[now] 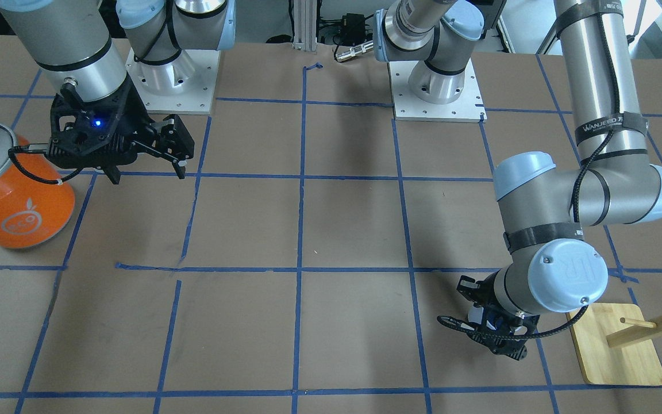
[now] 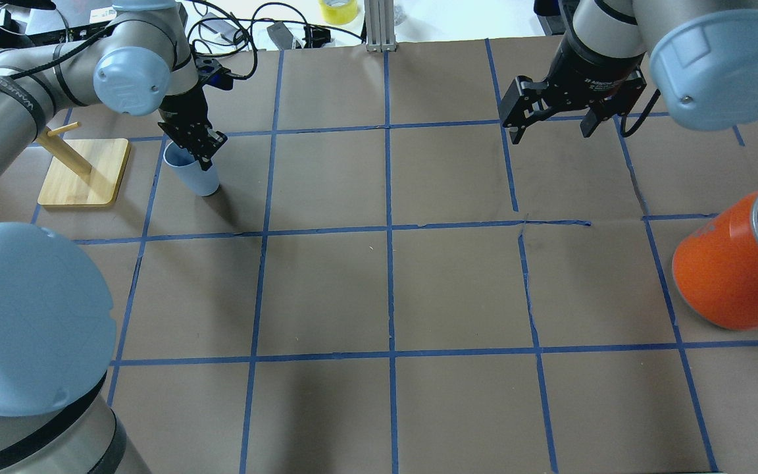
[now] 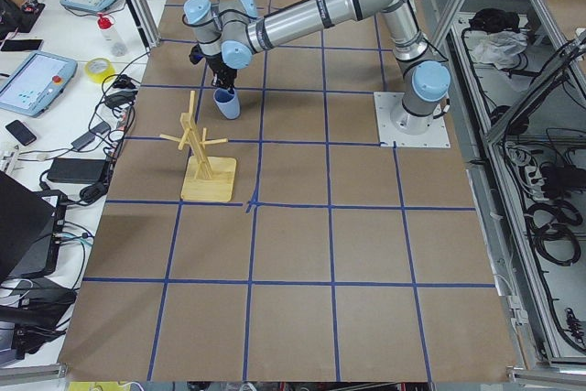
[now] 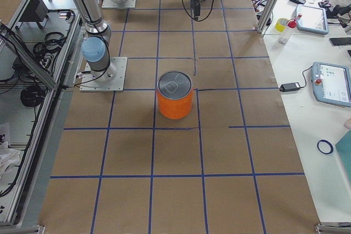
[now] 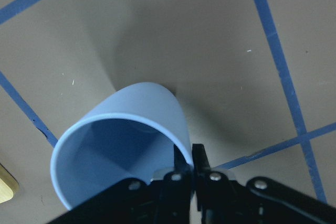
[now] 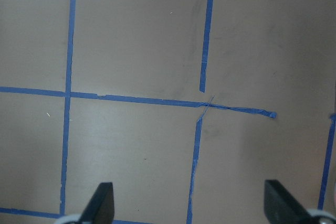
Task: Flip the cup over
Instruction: 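Lower the cup upright onto the table with the left gripper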
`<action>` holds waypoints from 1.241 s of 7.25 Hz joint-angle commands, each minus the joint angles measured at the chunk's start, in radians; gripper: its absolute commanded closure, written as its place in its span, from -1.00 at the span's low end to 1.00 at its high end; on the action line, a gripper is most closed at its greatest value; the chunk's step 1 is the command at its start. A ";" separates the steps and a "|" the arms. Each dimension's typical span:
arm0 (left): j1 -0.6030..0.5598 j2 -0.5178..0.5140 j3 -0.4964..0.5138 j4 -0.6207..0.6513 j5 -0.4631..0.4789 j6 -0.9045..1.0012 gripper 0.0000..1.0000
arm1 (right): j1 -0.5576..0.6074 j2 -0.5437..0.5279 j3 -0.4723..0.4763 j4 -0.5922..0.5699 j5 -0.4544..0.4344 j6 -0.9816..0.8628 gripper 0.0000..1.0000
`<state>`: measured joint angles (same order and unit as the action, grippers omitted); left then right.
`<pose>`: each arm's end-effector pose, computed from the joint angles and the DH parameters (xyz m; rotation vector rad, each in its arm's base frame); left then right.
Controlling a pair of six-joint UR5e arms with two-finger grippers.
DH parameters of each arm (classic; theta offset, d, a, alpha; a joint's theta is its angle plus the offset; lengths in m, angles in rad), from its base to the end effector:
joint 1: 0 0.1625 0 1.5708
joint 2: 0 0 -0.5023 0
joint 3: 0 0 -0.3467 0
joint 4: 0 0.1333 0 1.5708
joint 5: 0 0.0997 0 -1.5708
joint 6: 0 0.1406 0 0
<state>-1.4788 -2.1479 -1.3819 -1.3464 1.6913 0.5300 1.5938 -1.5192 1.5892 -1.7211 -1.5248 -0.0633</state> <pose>-0.0543 -0.6784 0.2982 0.6803 2.9865 0.2959 0.1508 -0.4791 0.5079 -0.1364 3.0917 -0.1257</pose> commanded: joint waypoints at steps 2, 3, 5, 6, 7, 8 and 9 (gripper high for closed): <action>0.000 0.022 -0.014 0.043 -0.002 0.030 -0.96 | 0.002 -0.009 -0.002 0.003 -0.047 0.003 -1.00; 0.000 0.042 -0.023 0.041 -0.007 0.030 -1.00 | 0.002 -0.010 -0.002 0.003 -0.051 0.006 -1.00; 0.000 0.059 -0.028 0.042 -0.005 0.030 -1.00 | 0.002 -0.009 -0.002 0.000 -0.055 0.007 -1.00; -0.003 0.078 -0.014 0.038 -0.005 0.022 -1.00 | 0.003 -0.009 -0.002 -0.002 -0.055 0.005 -1.00; -0.014 0.135 -0.009 0.014 -0.004 0.022 -1.00 | 0.003 -0.009 0.000 -0.002 -0.054 0.005 -1.00; -0.023 0.210 -0.009 -0.094 -0.007 0.016 -1.00 | 0.003 -0.009 0.000 -0.003 -0.054 0.003 -1.00; -0.028 0.291 -0.015 -0.194 -0.019 0.007 -1.00 | 0.002 -0.009 0.000 -0.005 -0.054 0.003 -1.00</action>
<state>-1.4981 -1.9539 -1.3940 -1.4230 1.6825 0.5465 1.5966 -1.5279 1.5889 -1.7240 -1.5786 -0.0592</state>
